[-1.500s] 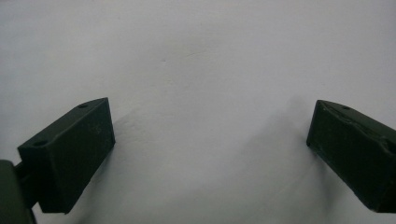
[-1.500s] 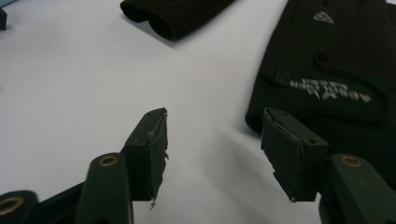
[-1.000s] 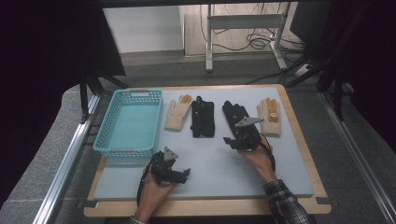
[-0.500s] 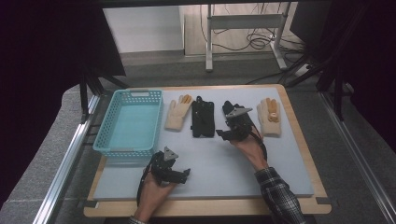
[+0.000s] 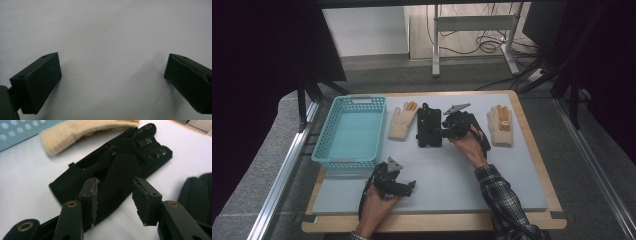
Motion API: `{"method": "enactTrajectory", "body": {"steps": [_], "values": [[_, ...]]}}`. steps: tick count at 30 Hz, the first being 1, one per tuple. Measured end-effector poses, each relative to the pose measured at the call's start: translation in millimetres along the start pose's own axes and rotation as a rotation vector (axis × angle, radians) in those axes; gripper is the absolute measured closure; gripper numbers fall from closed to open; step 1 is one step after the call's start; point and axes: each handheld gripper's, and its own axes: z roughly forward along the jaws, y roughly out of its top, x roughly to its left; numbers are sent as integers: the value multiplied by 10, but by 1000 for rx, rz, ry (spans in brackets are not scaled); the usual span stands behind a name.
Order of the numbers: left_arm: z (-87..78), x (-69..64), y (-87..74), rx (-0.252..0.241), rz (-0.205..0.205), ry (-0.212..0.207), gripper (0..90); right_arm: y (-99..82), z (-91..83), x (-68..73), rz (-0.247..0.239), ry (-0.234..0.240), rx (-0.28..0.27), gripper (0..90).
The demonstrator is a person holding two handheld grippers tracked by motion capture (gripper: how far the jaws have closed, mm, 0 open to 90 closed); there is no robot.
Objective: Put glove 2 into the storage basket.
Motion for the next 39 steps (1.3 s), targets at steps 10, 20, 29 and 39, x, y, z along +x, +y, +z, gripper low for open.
{"method": "enactTrajectory", "body": {"steps": [10,20,29,39], "values": [[-1,0,0,1,0,0,14,201,399,56,-17,-27,14,353],[0,-4,0,1,-4,0,13,220,688,-3,33,-76,99,320],[0,-4,0,1,-4,0,14,221,638,2,81,-94,111,784],[0,-4,0,1,-5,-1,14,266,359,13,114,-58,41,806]]}}
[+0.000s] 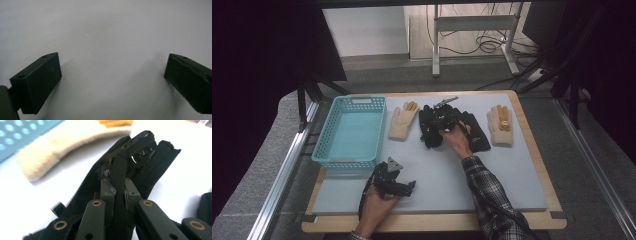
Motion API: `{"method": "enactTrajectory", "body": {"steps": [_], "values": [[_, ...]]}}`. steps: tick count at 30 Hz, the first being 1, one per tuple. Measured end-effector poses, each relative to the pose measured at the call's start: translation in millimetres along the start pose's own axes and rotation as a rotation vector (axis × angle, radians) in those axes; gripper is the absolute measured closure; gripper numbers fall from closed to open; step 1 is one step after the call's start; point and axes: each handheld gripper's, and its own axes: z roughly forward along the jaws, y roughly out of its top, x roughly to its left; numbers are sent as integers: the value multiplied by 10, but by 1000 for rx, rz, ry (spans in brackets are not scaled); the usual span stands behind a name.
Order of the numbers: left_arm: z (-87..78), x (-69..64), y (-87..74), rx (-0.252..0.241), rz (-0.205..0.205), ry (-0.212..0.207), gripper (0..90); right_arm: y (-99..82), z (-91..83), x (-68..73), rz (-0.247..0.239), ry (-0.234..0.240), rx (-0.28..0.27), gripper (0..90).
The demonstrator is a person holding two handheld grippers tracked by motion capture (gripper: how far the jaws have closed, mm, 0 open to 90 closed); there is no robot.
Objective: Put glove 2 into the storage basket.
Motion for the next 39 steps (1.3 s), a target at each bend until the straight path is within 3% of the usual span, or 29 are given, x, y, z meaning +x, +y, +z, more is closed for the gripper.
{"method": "enactTrajectory", "body": {"steps": [5,6,10,12,13,14,18,21,23,30,35,38,39], "values": [[-1,1,0,2,2,1,14,10,-210,71,-25,3,-36,804],[0,-1,0,0,0,0,14,11,-324,94,-21,14,-56,804],[-2,1,0,2,2,1,14,6,-504,127,-9,33,-77,803],[-1,1,-1,1,3,1,14,-24,-716,176,0,53,-105,802],[-1,1,-1,1,3,1,14,-24,-716,176,0,53,-105,802],[0,1,-1,0,3,1,14,-61,-830,209,7,66,-123,802],[-1,0,-1,-1,2,0,14,-169,-1016,300,-5,73,-130,800],[-3,1,0,2,4,2,15,-367,-1203,401,-1,92,-141,798],[-2,1,0,1,4,2,15,-407,-1229,418,-5,92,-143,797],[0,-2,-1,-3,0,3,15,-831,-1345,584,11,116,-138,792],[-2,-2,-1,0,1,2,15,-1121,-1232,682,14,105,-109,783],[-2,-2,-1,0,1,3,15,-1253,-1104,716,2,107,-71,722],[-2,-1,-1,0,2,2,15,-1279,-1068,726,-3,120,-49,653]]}}
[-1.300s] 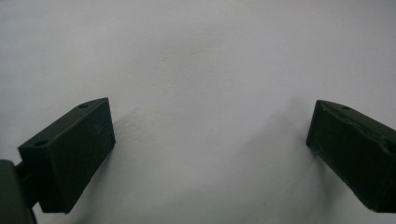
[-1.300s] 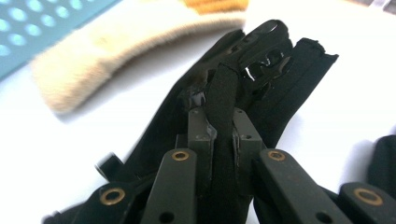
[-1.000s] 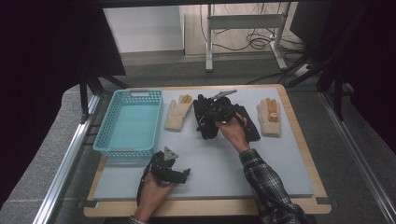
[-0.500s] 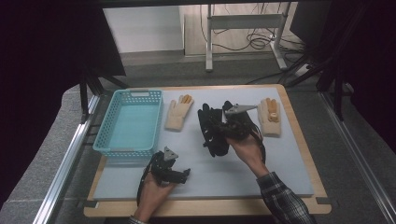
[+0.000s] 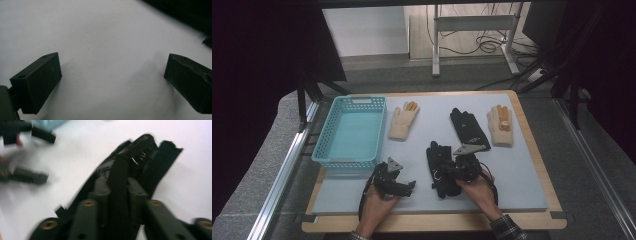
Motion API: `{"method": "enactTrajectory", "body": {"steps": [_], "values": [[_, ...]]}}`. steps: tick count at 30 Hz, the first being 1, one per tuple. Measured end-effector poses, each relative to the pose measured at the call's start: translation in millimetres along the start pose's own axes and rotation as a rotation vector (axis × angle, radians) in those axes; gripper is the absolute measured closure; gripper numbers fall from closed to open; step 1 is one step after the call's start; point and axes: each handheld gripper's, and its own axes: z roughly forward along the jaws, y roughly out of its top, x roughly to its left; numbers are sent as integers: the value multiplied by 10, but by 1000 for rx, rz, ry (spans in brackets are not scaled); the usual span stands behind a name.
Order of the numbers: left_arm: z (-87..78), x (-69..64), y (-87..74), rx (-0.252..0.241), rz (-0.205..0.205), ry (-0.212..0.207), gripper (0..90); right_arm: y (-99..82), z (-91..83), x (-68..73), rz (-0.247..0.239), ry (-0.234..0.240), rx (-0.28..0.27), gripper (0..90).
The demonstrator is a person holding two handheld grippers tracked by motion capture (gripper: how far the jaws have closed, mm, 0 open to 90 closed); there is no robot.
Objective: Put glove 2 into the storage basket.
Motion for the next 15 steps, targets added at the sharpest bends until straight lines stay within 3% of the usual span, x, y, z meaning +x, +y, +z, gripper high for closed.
{"method": "enactTrajectory", "body": {"steps": [3,7,8,9,10,11,15], "values": [[0,0,0,0,0,0,15,-6,-48,-10,-37,-8,15,466],[1,-1,0,-1,-1,0,15,15,-203,-93,-42,-35,-1,456],[0,-1,0,-1,-1,0,15,9,-248,-124,-45,-42,0,475],[1,0,0,0,-1,1,15,-32,-315,-184,-49,-55,15,581],[1,0,0,0,-1,1,15,-32,-315,-184,-49,-55,15,581],[0,0,0,0,0,0,15,-117,-358,-236,-45,-59,33,718],[0,1,0,0,0,0,15,-249,-360,-269,-35,-44,48,791]]}}
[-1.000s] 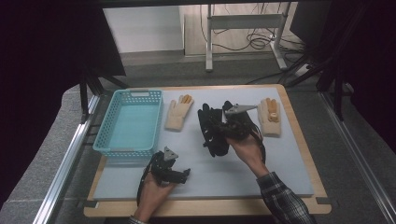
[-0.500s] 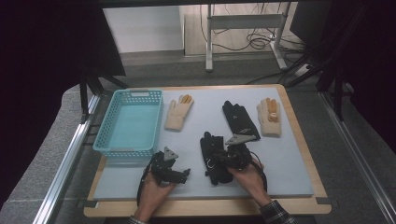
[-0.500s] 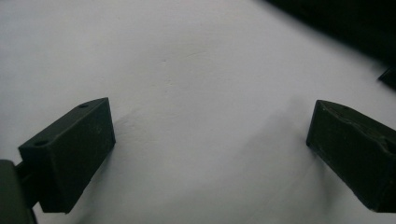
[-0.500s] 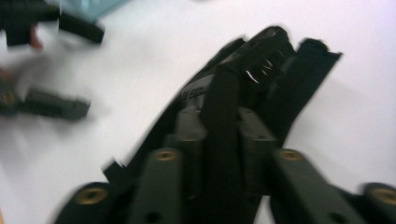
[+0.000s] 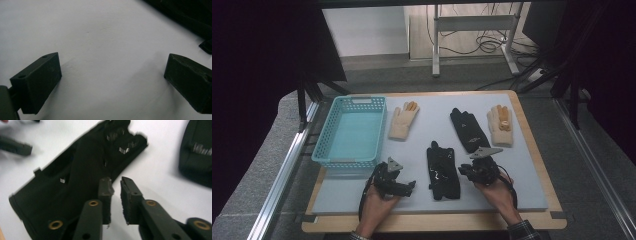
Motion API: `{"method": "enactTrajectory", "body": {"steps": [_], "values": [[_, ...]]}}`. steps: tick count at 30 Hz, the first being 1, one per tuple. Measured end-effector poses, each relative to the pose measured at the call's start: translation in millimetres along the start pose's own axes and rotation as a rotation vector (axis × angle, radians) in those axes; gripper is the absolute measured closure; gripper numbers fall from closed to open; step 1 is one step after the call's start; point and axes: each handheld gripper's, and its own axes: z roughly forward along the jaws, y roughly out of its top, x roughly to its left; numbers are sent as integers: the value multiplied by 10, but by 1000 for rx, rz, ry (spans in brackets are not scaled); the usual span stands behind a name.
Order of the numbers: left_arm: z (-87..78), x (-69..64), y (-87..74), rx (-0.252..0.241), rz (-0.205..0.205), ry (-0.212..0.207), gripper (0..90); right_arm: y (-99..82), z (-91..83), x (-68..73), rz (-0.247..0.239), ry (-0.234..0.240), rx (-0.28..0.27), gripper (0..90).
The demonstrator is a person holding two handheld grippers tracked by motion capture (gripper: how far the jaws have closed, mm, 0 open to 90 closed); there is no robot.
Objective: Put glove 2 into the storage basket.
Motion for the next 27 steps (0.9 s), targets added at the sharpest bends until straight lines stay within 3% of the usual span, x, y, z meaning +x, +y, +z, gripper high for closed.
{"method": "enactTrajectory", "body": {"steps": [3,11,13,16,19,25,27], "values": [[0,0,0,0,0,0,15,-113,56,32,-3,18,13,800],[-1,1,0,0,0,0,15,-131,94,175,-18,66,1,799],[-1,1,0,0,0,0,15,-123,106,251,-34,84,2,796],[-1,1,0,0,1,0,15,-102,114,327,-73,74,6,779],[-1,1,-1,0,0,0,15,-81,92,272,-60,60,-8,755],[-1,1,0,1,1,0,15,-32,-55,-6,-24,-1,-47,717],[-1,1,0,1,1,0,15,-23,-73,-38,-21,-10,-52,717]]}}
